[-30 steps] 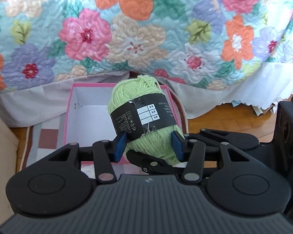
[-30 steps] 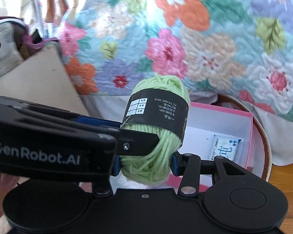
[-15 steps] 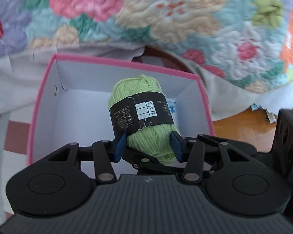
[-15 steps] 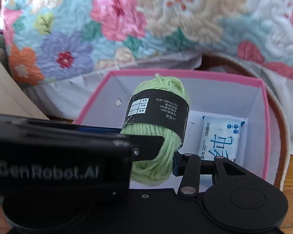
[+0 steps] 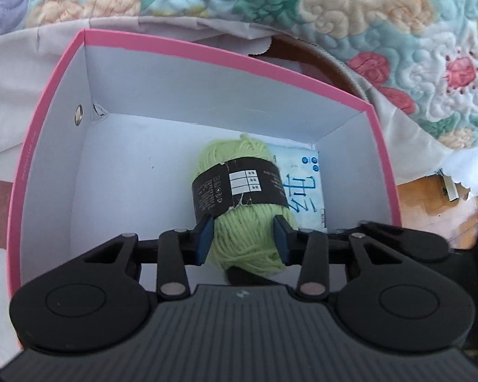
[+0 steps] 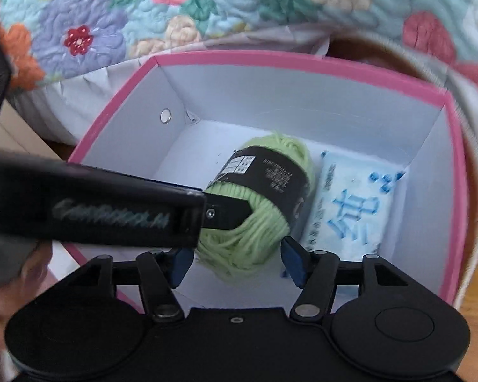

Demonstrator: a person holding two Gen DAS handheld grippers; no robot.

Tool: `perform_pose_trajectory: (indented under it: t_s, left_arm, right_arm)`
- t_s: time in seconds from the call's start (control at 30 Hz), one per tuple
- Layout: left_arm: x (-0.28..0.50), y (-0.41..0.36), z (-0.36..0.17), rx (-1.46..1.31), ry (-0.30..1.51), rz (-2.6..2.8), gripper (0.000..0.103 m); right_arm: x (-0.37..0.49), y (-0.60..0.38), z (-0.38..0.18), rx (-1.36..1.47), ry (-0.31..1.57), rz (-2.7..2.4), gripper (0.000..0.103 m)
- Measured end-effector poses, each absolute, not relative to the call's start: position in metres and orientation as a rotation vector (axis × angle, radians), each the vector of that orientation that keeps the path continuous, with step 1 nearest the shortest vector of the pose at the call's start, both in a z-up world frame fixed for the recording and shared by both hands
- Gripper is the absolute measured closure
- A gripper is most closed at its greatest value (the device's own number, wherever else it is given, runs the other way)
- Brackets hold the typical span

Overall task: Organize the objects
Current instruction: 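Carry the yarn ball with both grippers into the box beside the wipes, then open both grippers to release the yarn ball and withdraw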

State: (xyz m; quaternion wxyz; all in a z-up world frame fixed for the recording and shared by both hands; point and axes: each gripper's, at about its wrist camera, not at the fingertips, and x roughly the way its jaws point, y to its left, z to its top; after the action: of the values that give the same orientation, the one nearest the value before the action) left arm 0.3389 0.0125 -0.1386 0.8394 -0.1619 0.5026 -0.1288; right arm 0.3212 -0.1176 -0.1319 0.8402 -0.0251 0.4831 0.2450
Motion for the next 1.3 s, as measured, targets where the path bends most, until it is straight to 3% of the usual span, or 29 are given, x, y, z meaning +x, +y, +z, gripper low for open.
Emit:
perform_pose_trajectory:
  t_s: [0.1,0.17,0.2,0.37,0.53,0.7,0.9,1.07,1.3]
  left_arm:
    - [0.339,0.0,-0.139,-0.27,1.05,-0.271,0.064]
    - [0.343,-0.007,-0.142,-0.26,1.048,-0.284,0.064]
    - [0.346,-0.009,-0.143,-0.264,1.048,-0.283,0.064]
    - [0.353,-0.016,-0.14,-0.257,1.042,-0.224,0.061]
    - [0.35,-0.012,-0.129,-0.261,1.081,-0.152,0.052]
    - [0.325,0.006,-0.103,-0.311,1.132,-0.169,0.051]
    - [0.294,0.019,-0.053,-0.27,1.098,-0.126,0.048]
    - [0.26,0.028,-0.013,-0.234,1.054,-0.14,0.038]
    - [0.209,0.052,0.029,-0.161,1.037,-0.139,0.033]
  right_arm:
    - [0.311,-0.118,-0.126,-0.102,0.92,0.505,0.032]
    - [0.312,-0.119,-0.129,-0.095,0.906,0.504,0.038]
    - [0.316,-0.119,-0.131,-0.092,0.913,0.491,0.049]
    - [0.323,-0.118,-0.137,-0.086,0.86,0.402,0.058]
    - [0.324,-0.116,-0.132,-0.088,0.881,0.396,0.054]
    - [0.306,-0.131,-0.102,-0.001,0.911,0.471,0.052]
    - [0.268,-0.134,-0.046,-0.083,0.85,0.521,0.052]
    - [0.238,-0.138,-0.001,-0.091,0.811,0.541,0.05]
    - [0.196,-0.144,0.034,-0.08,0.831,0.621,0.043]
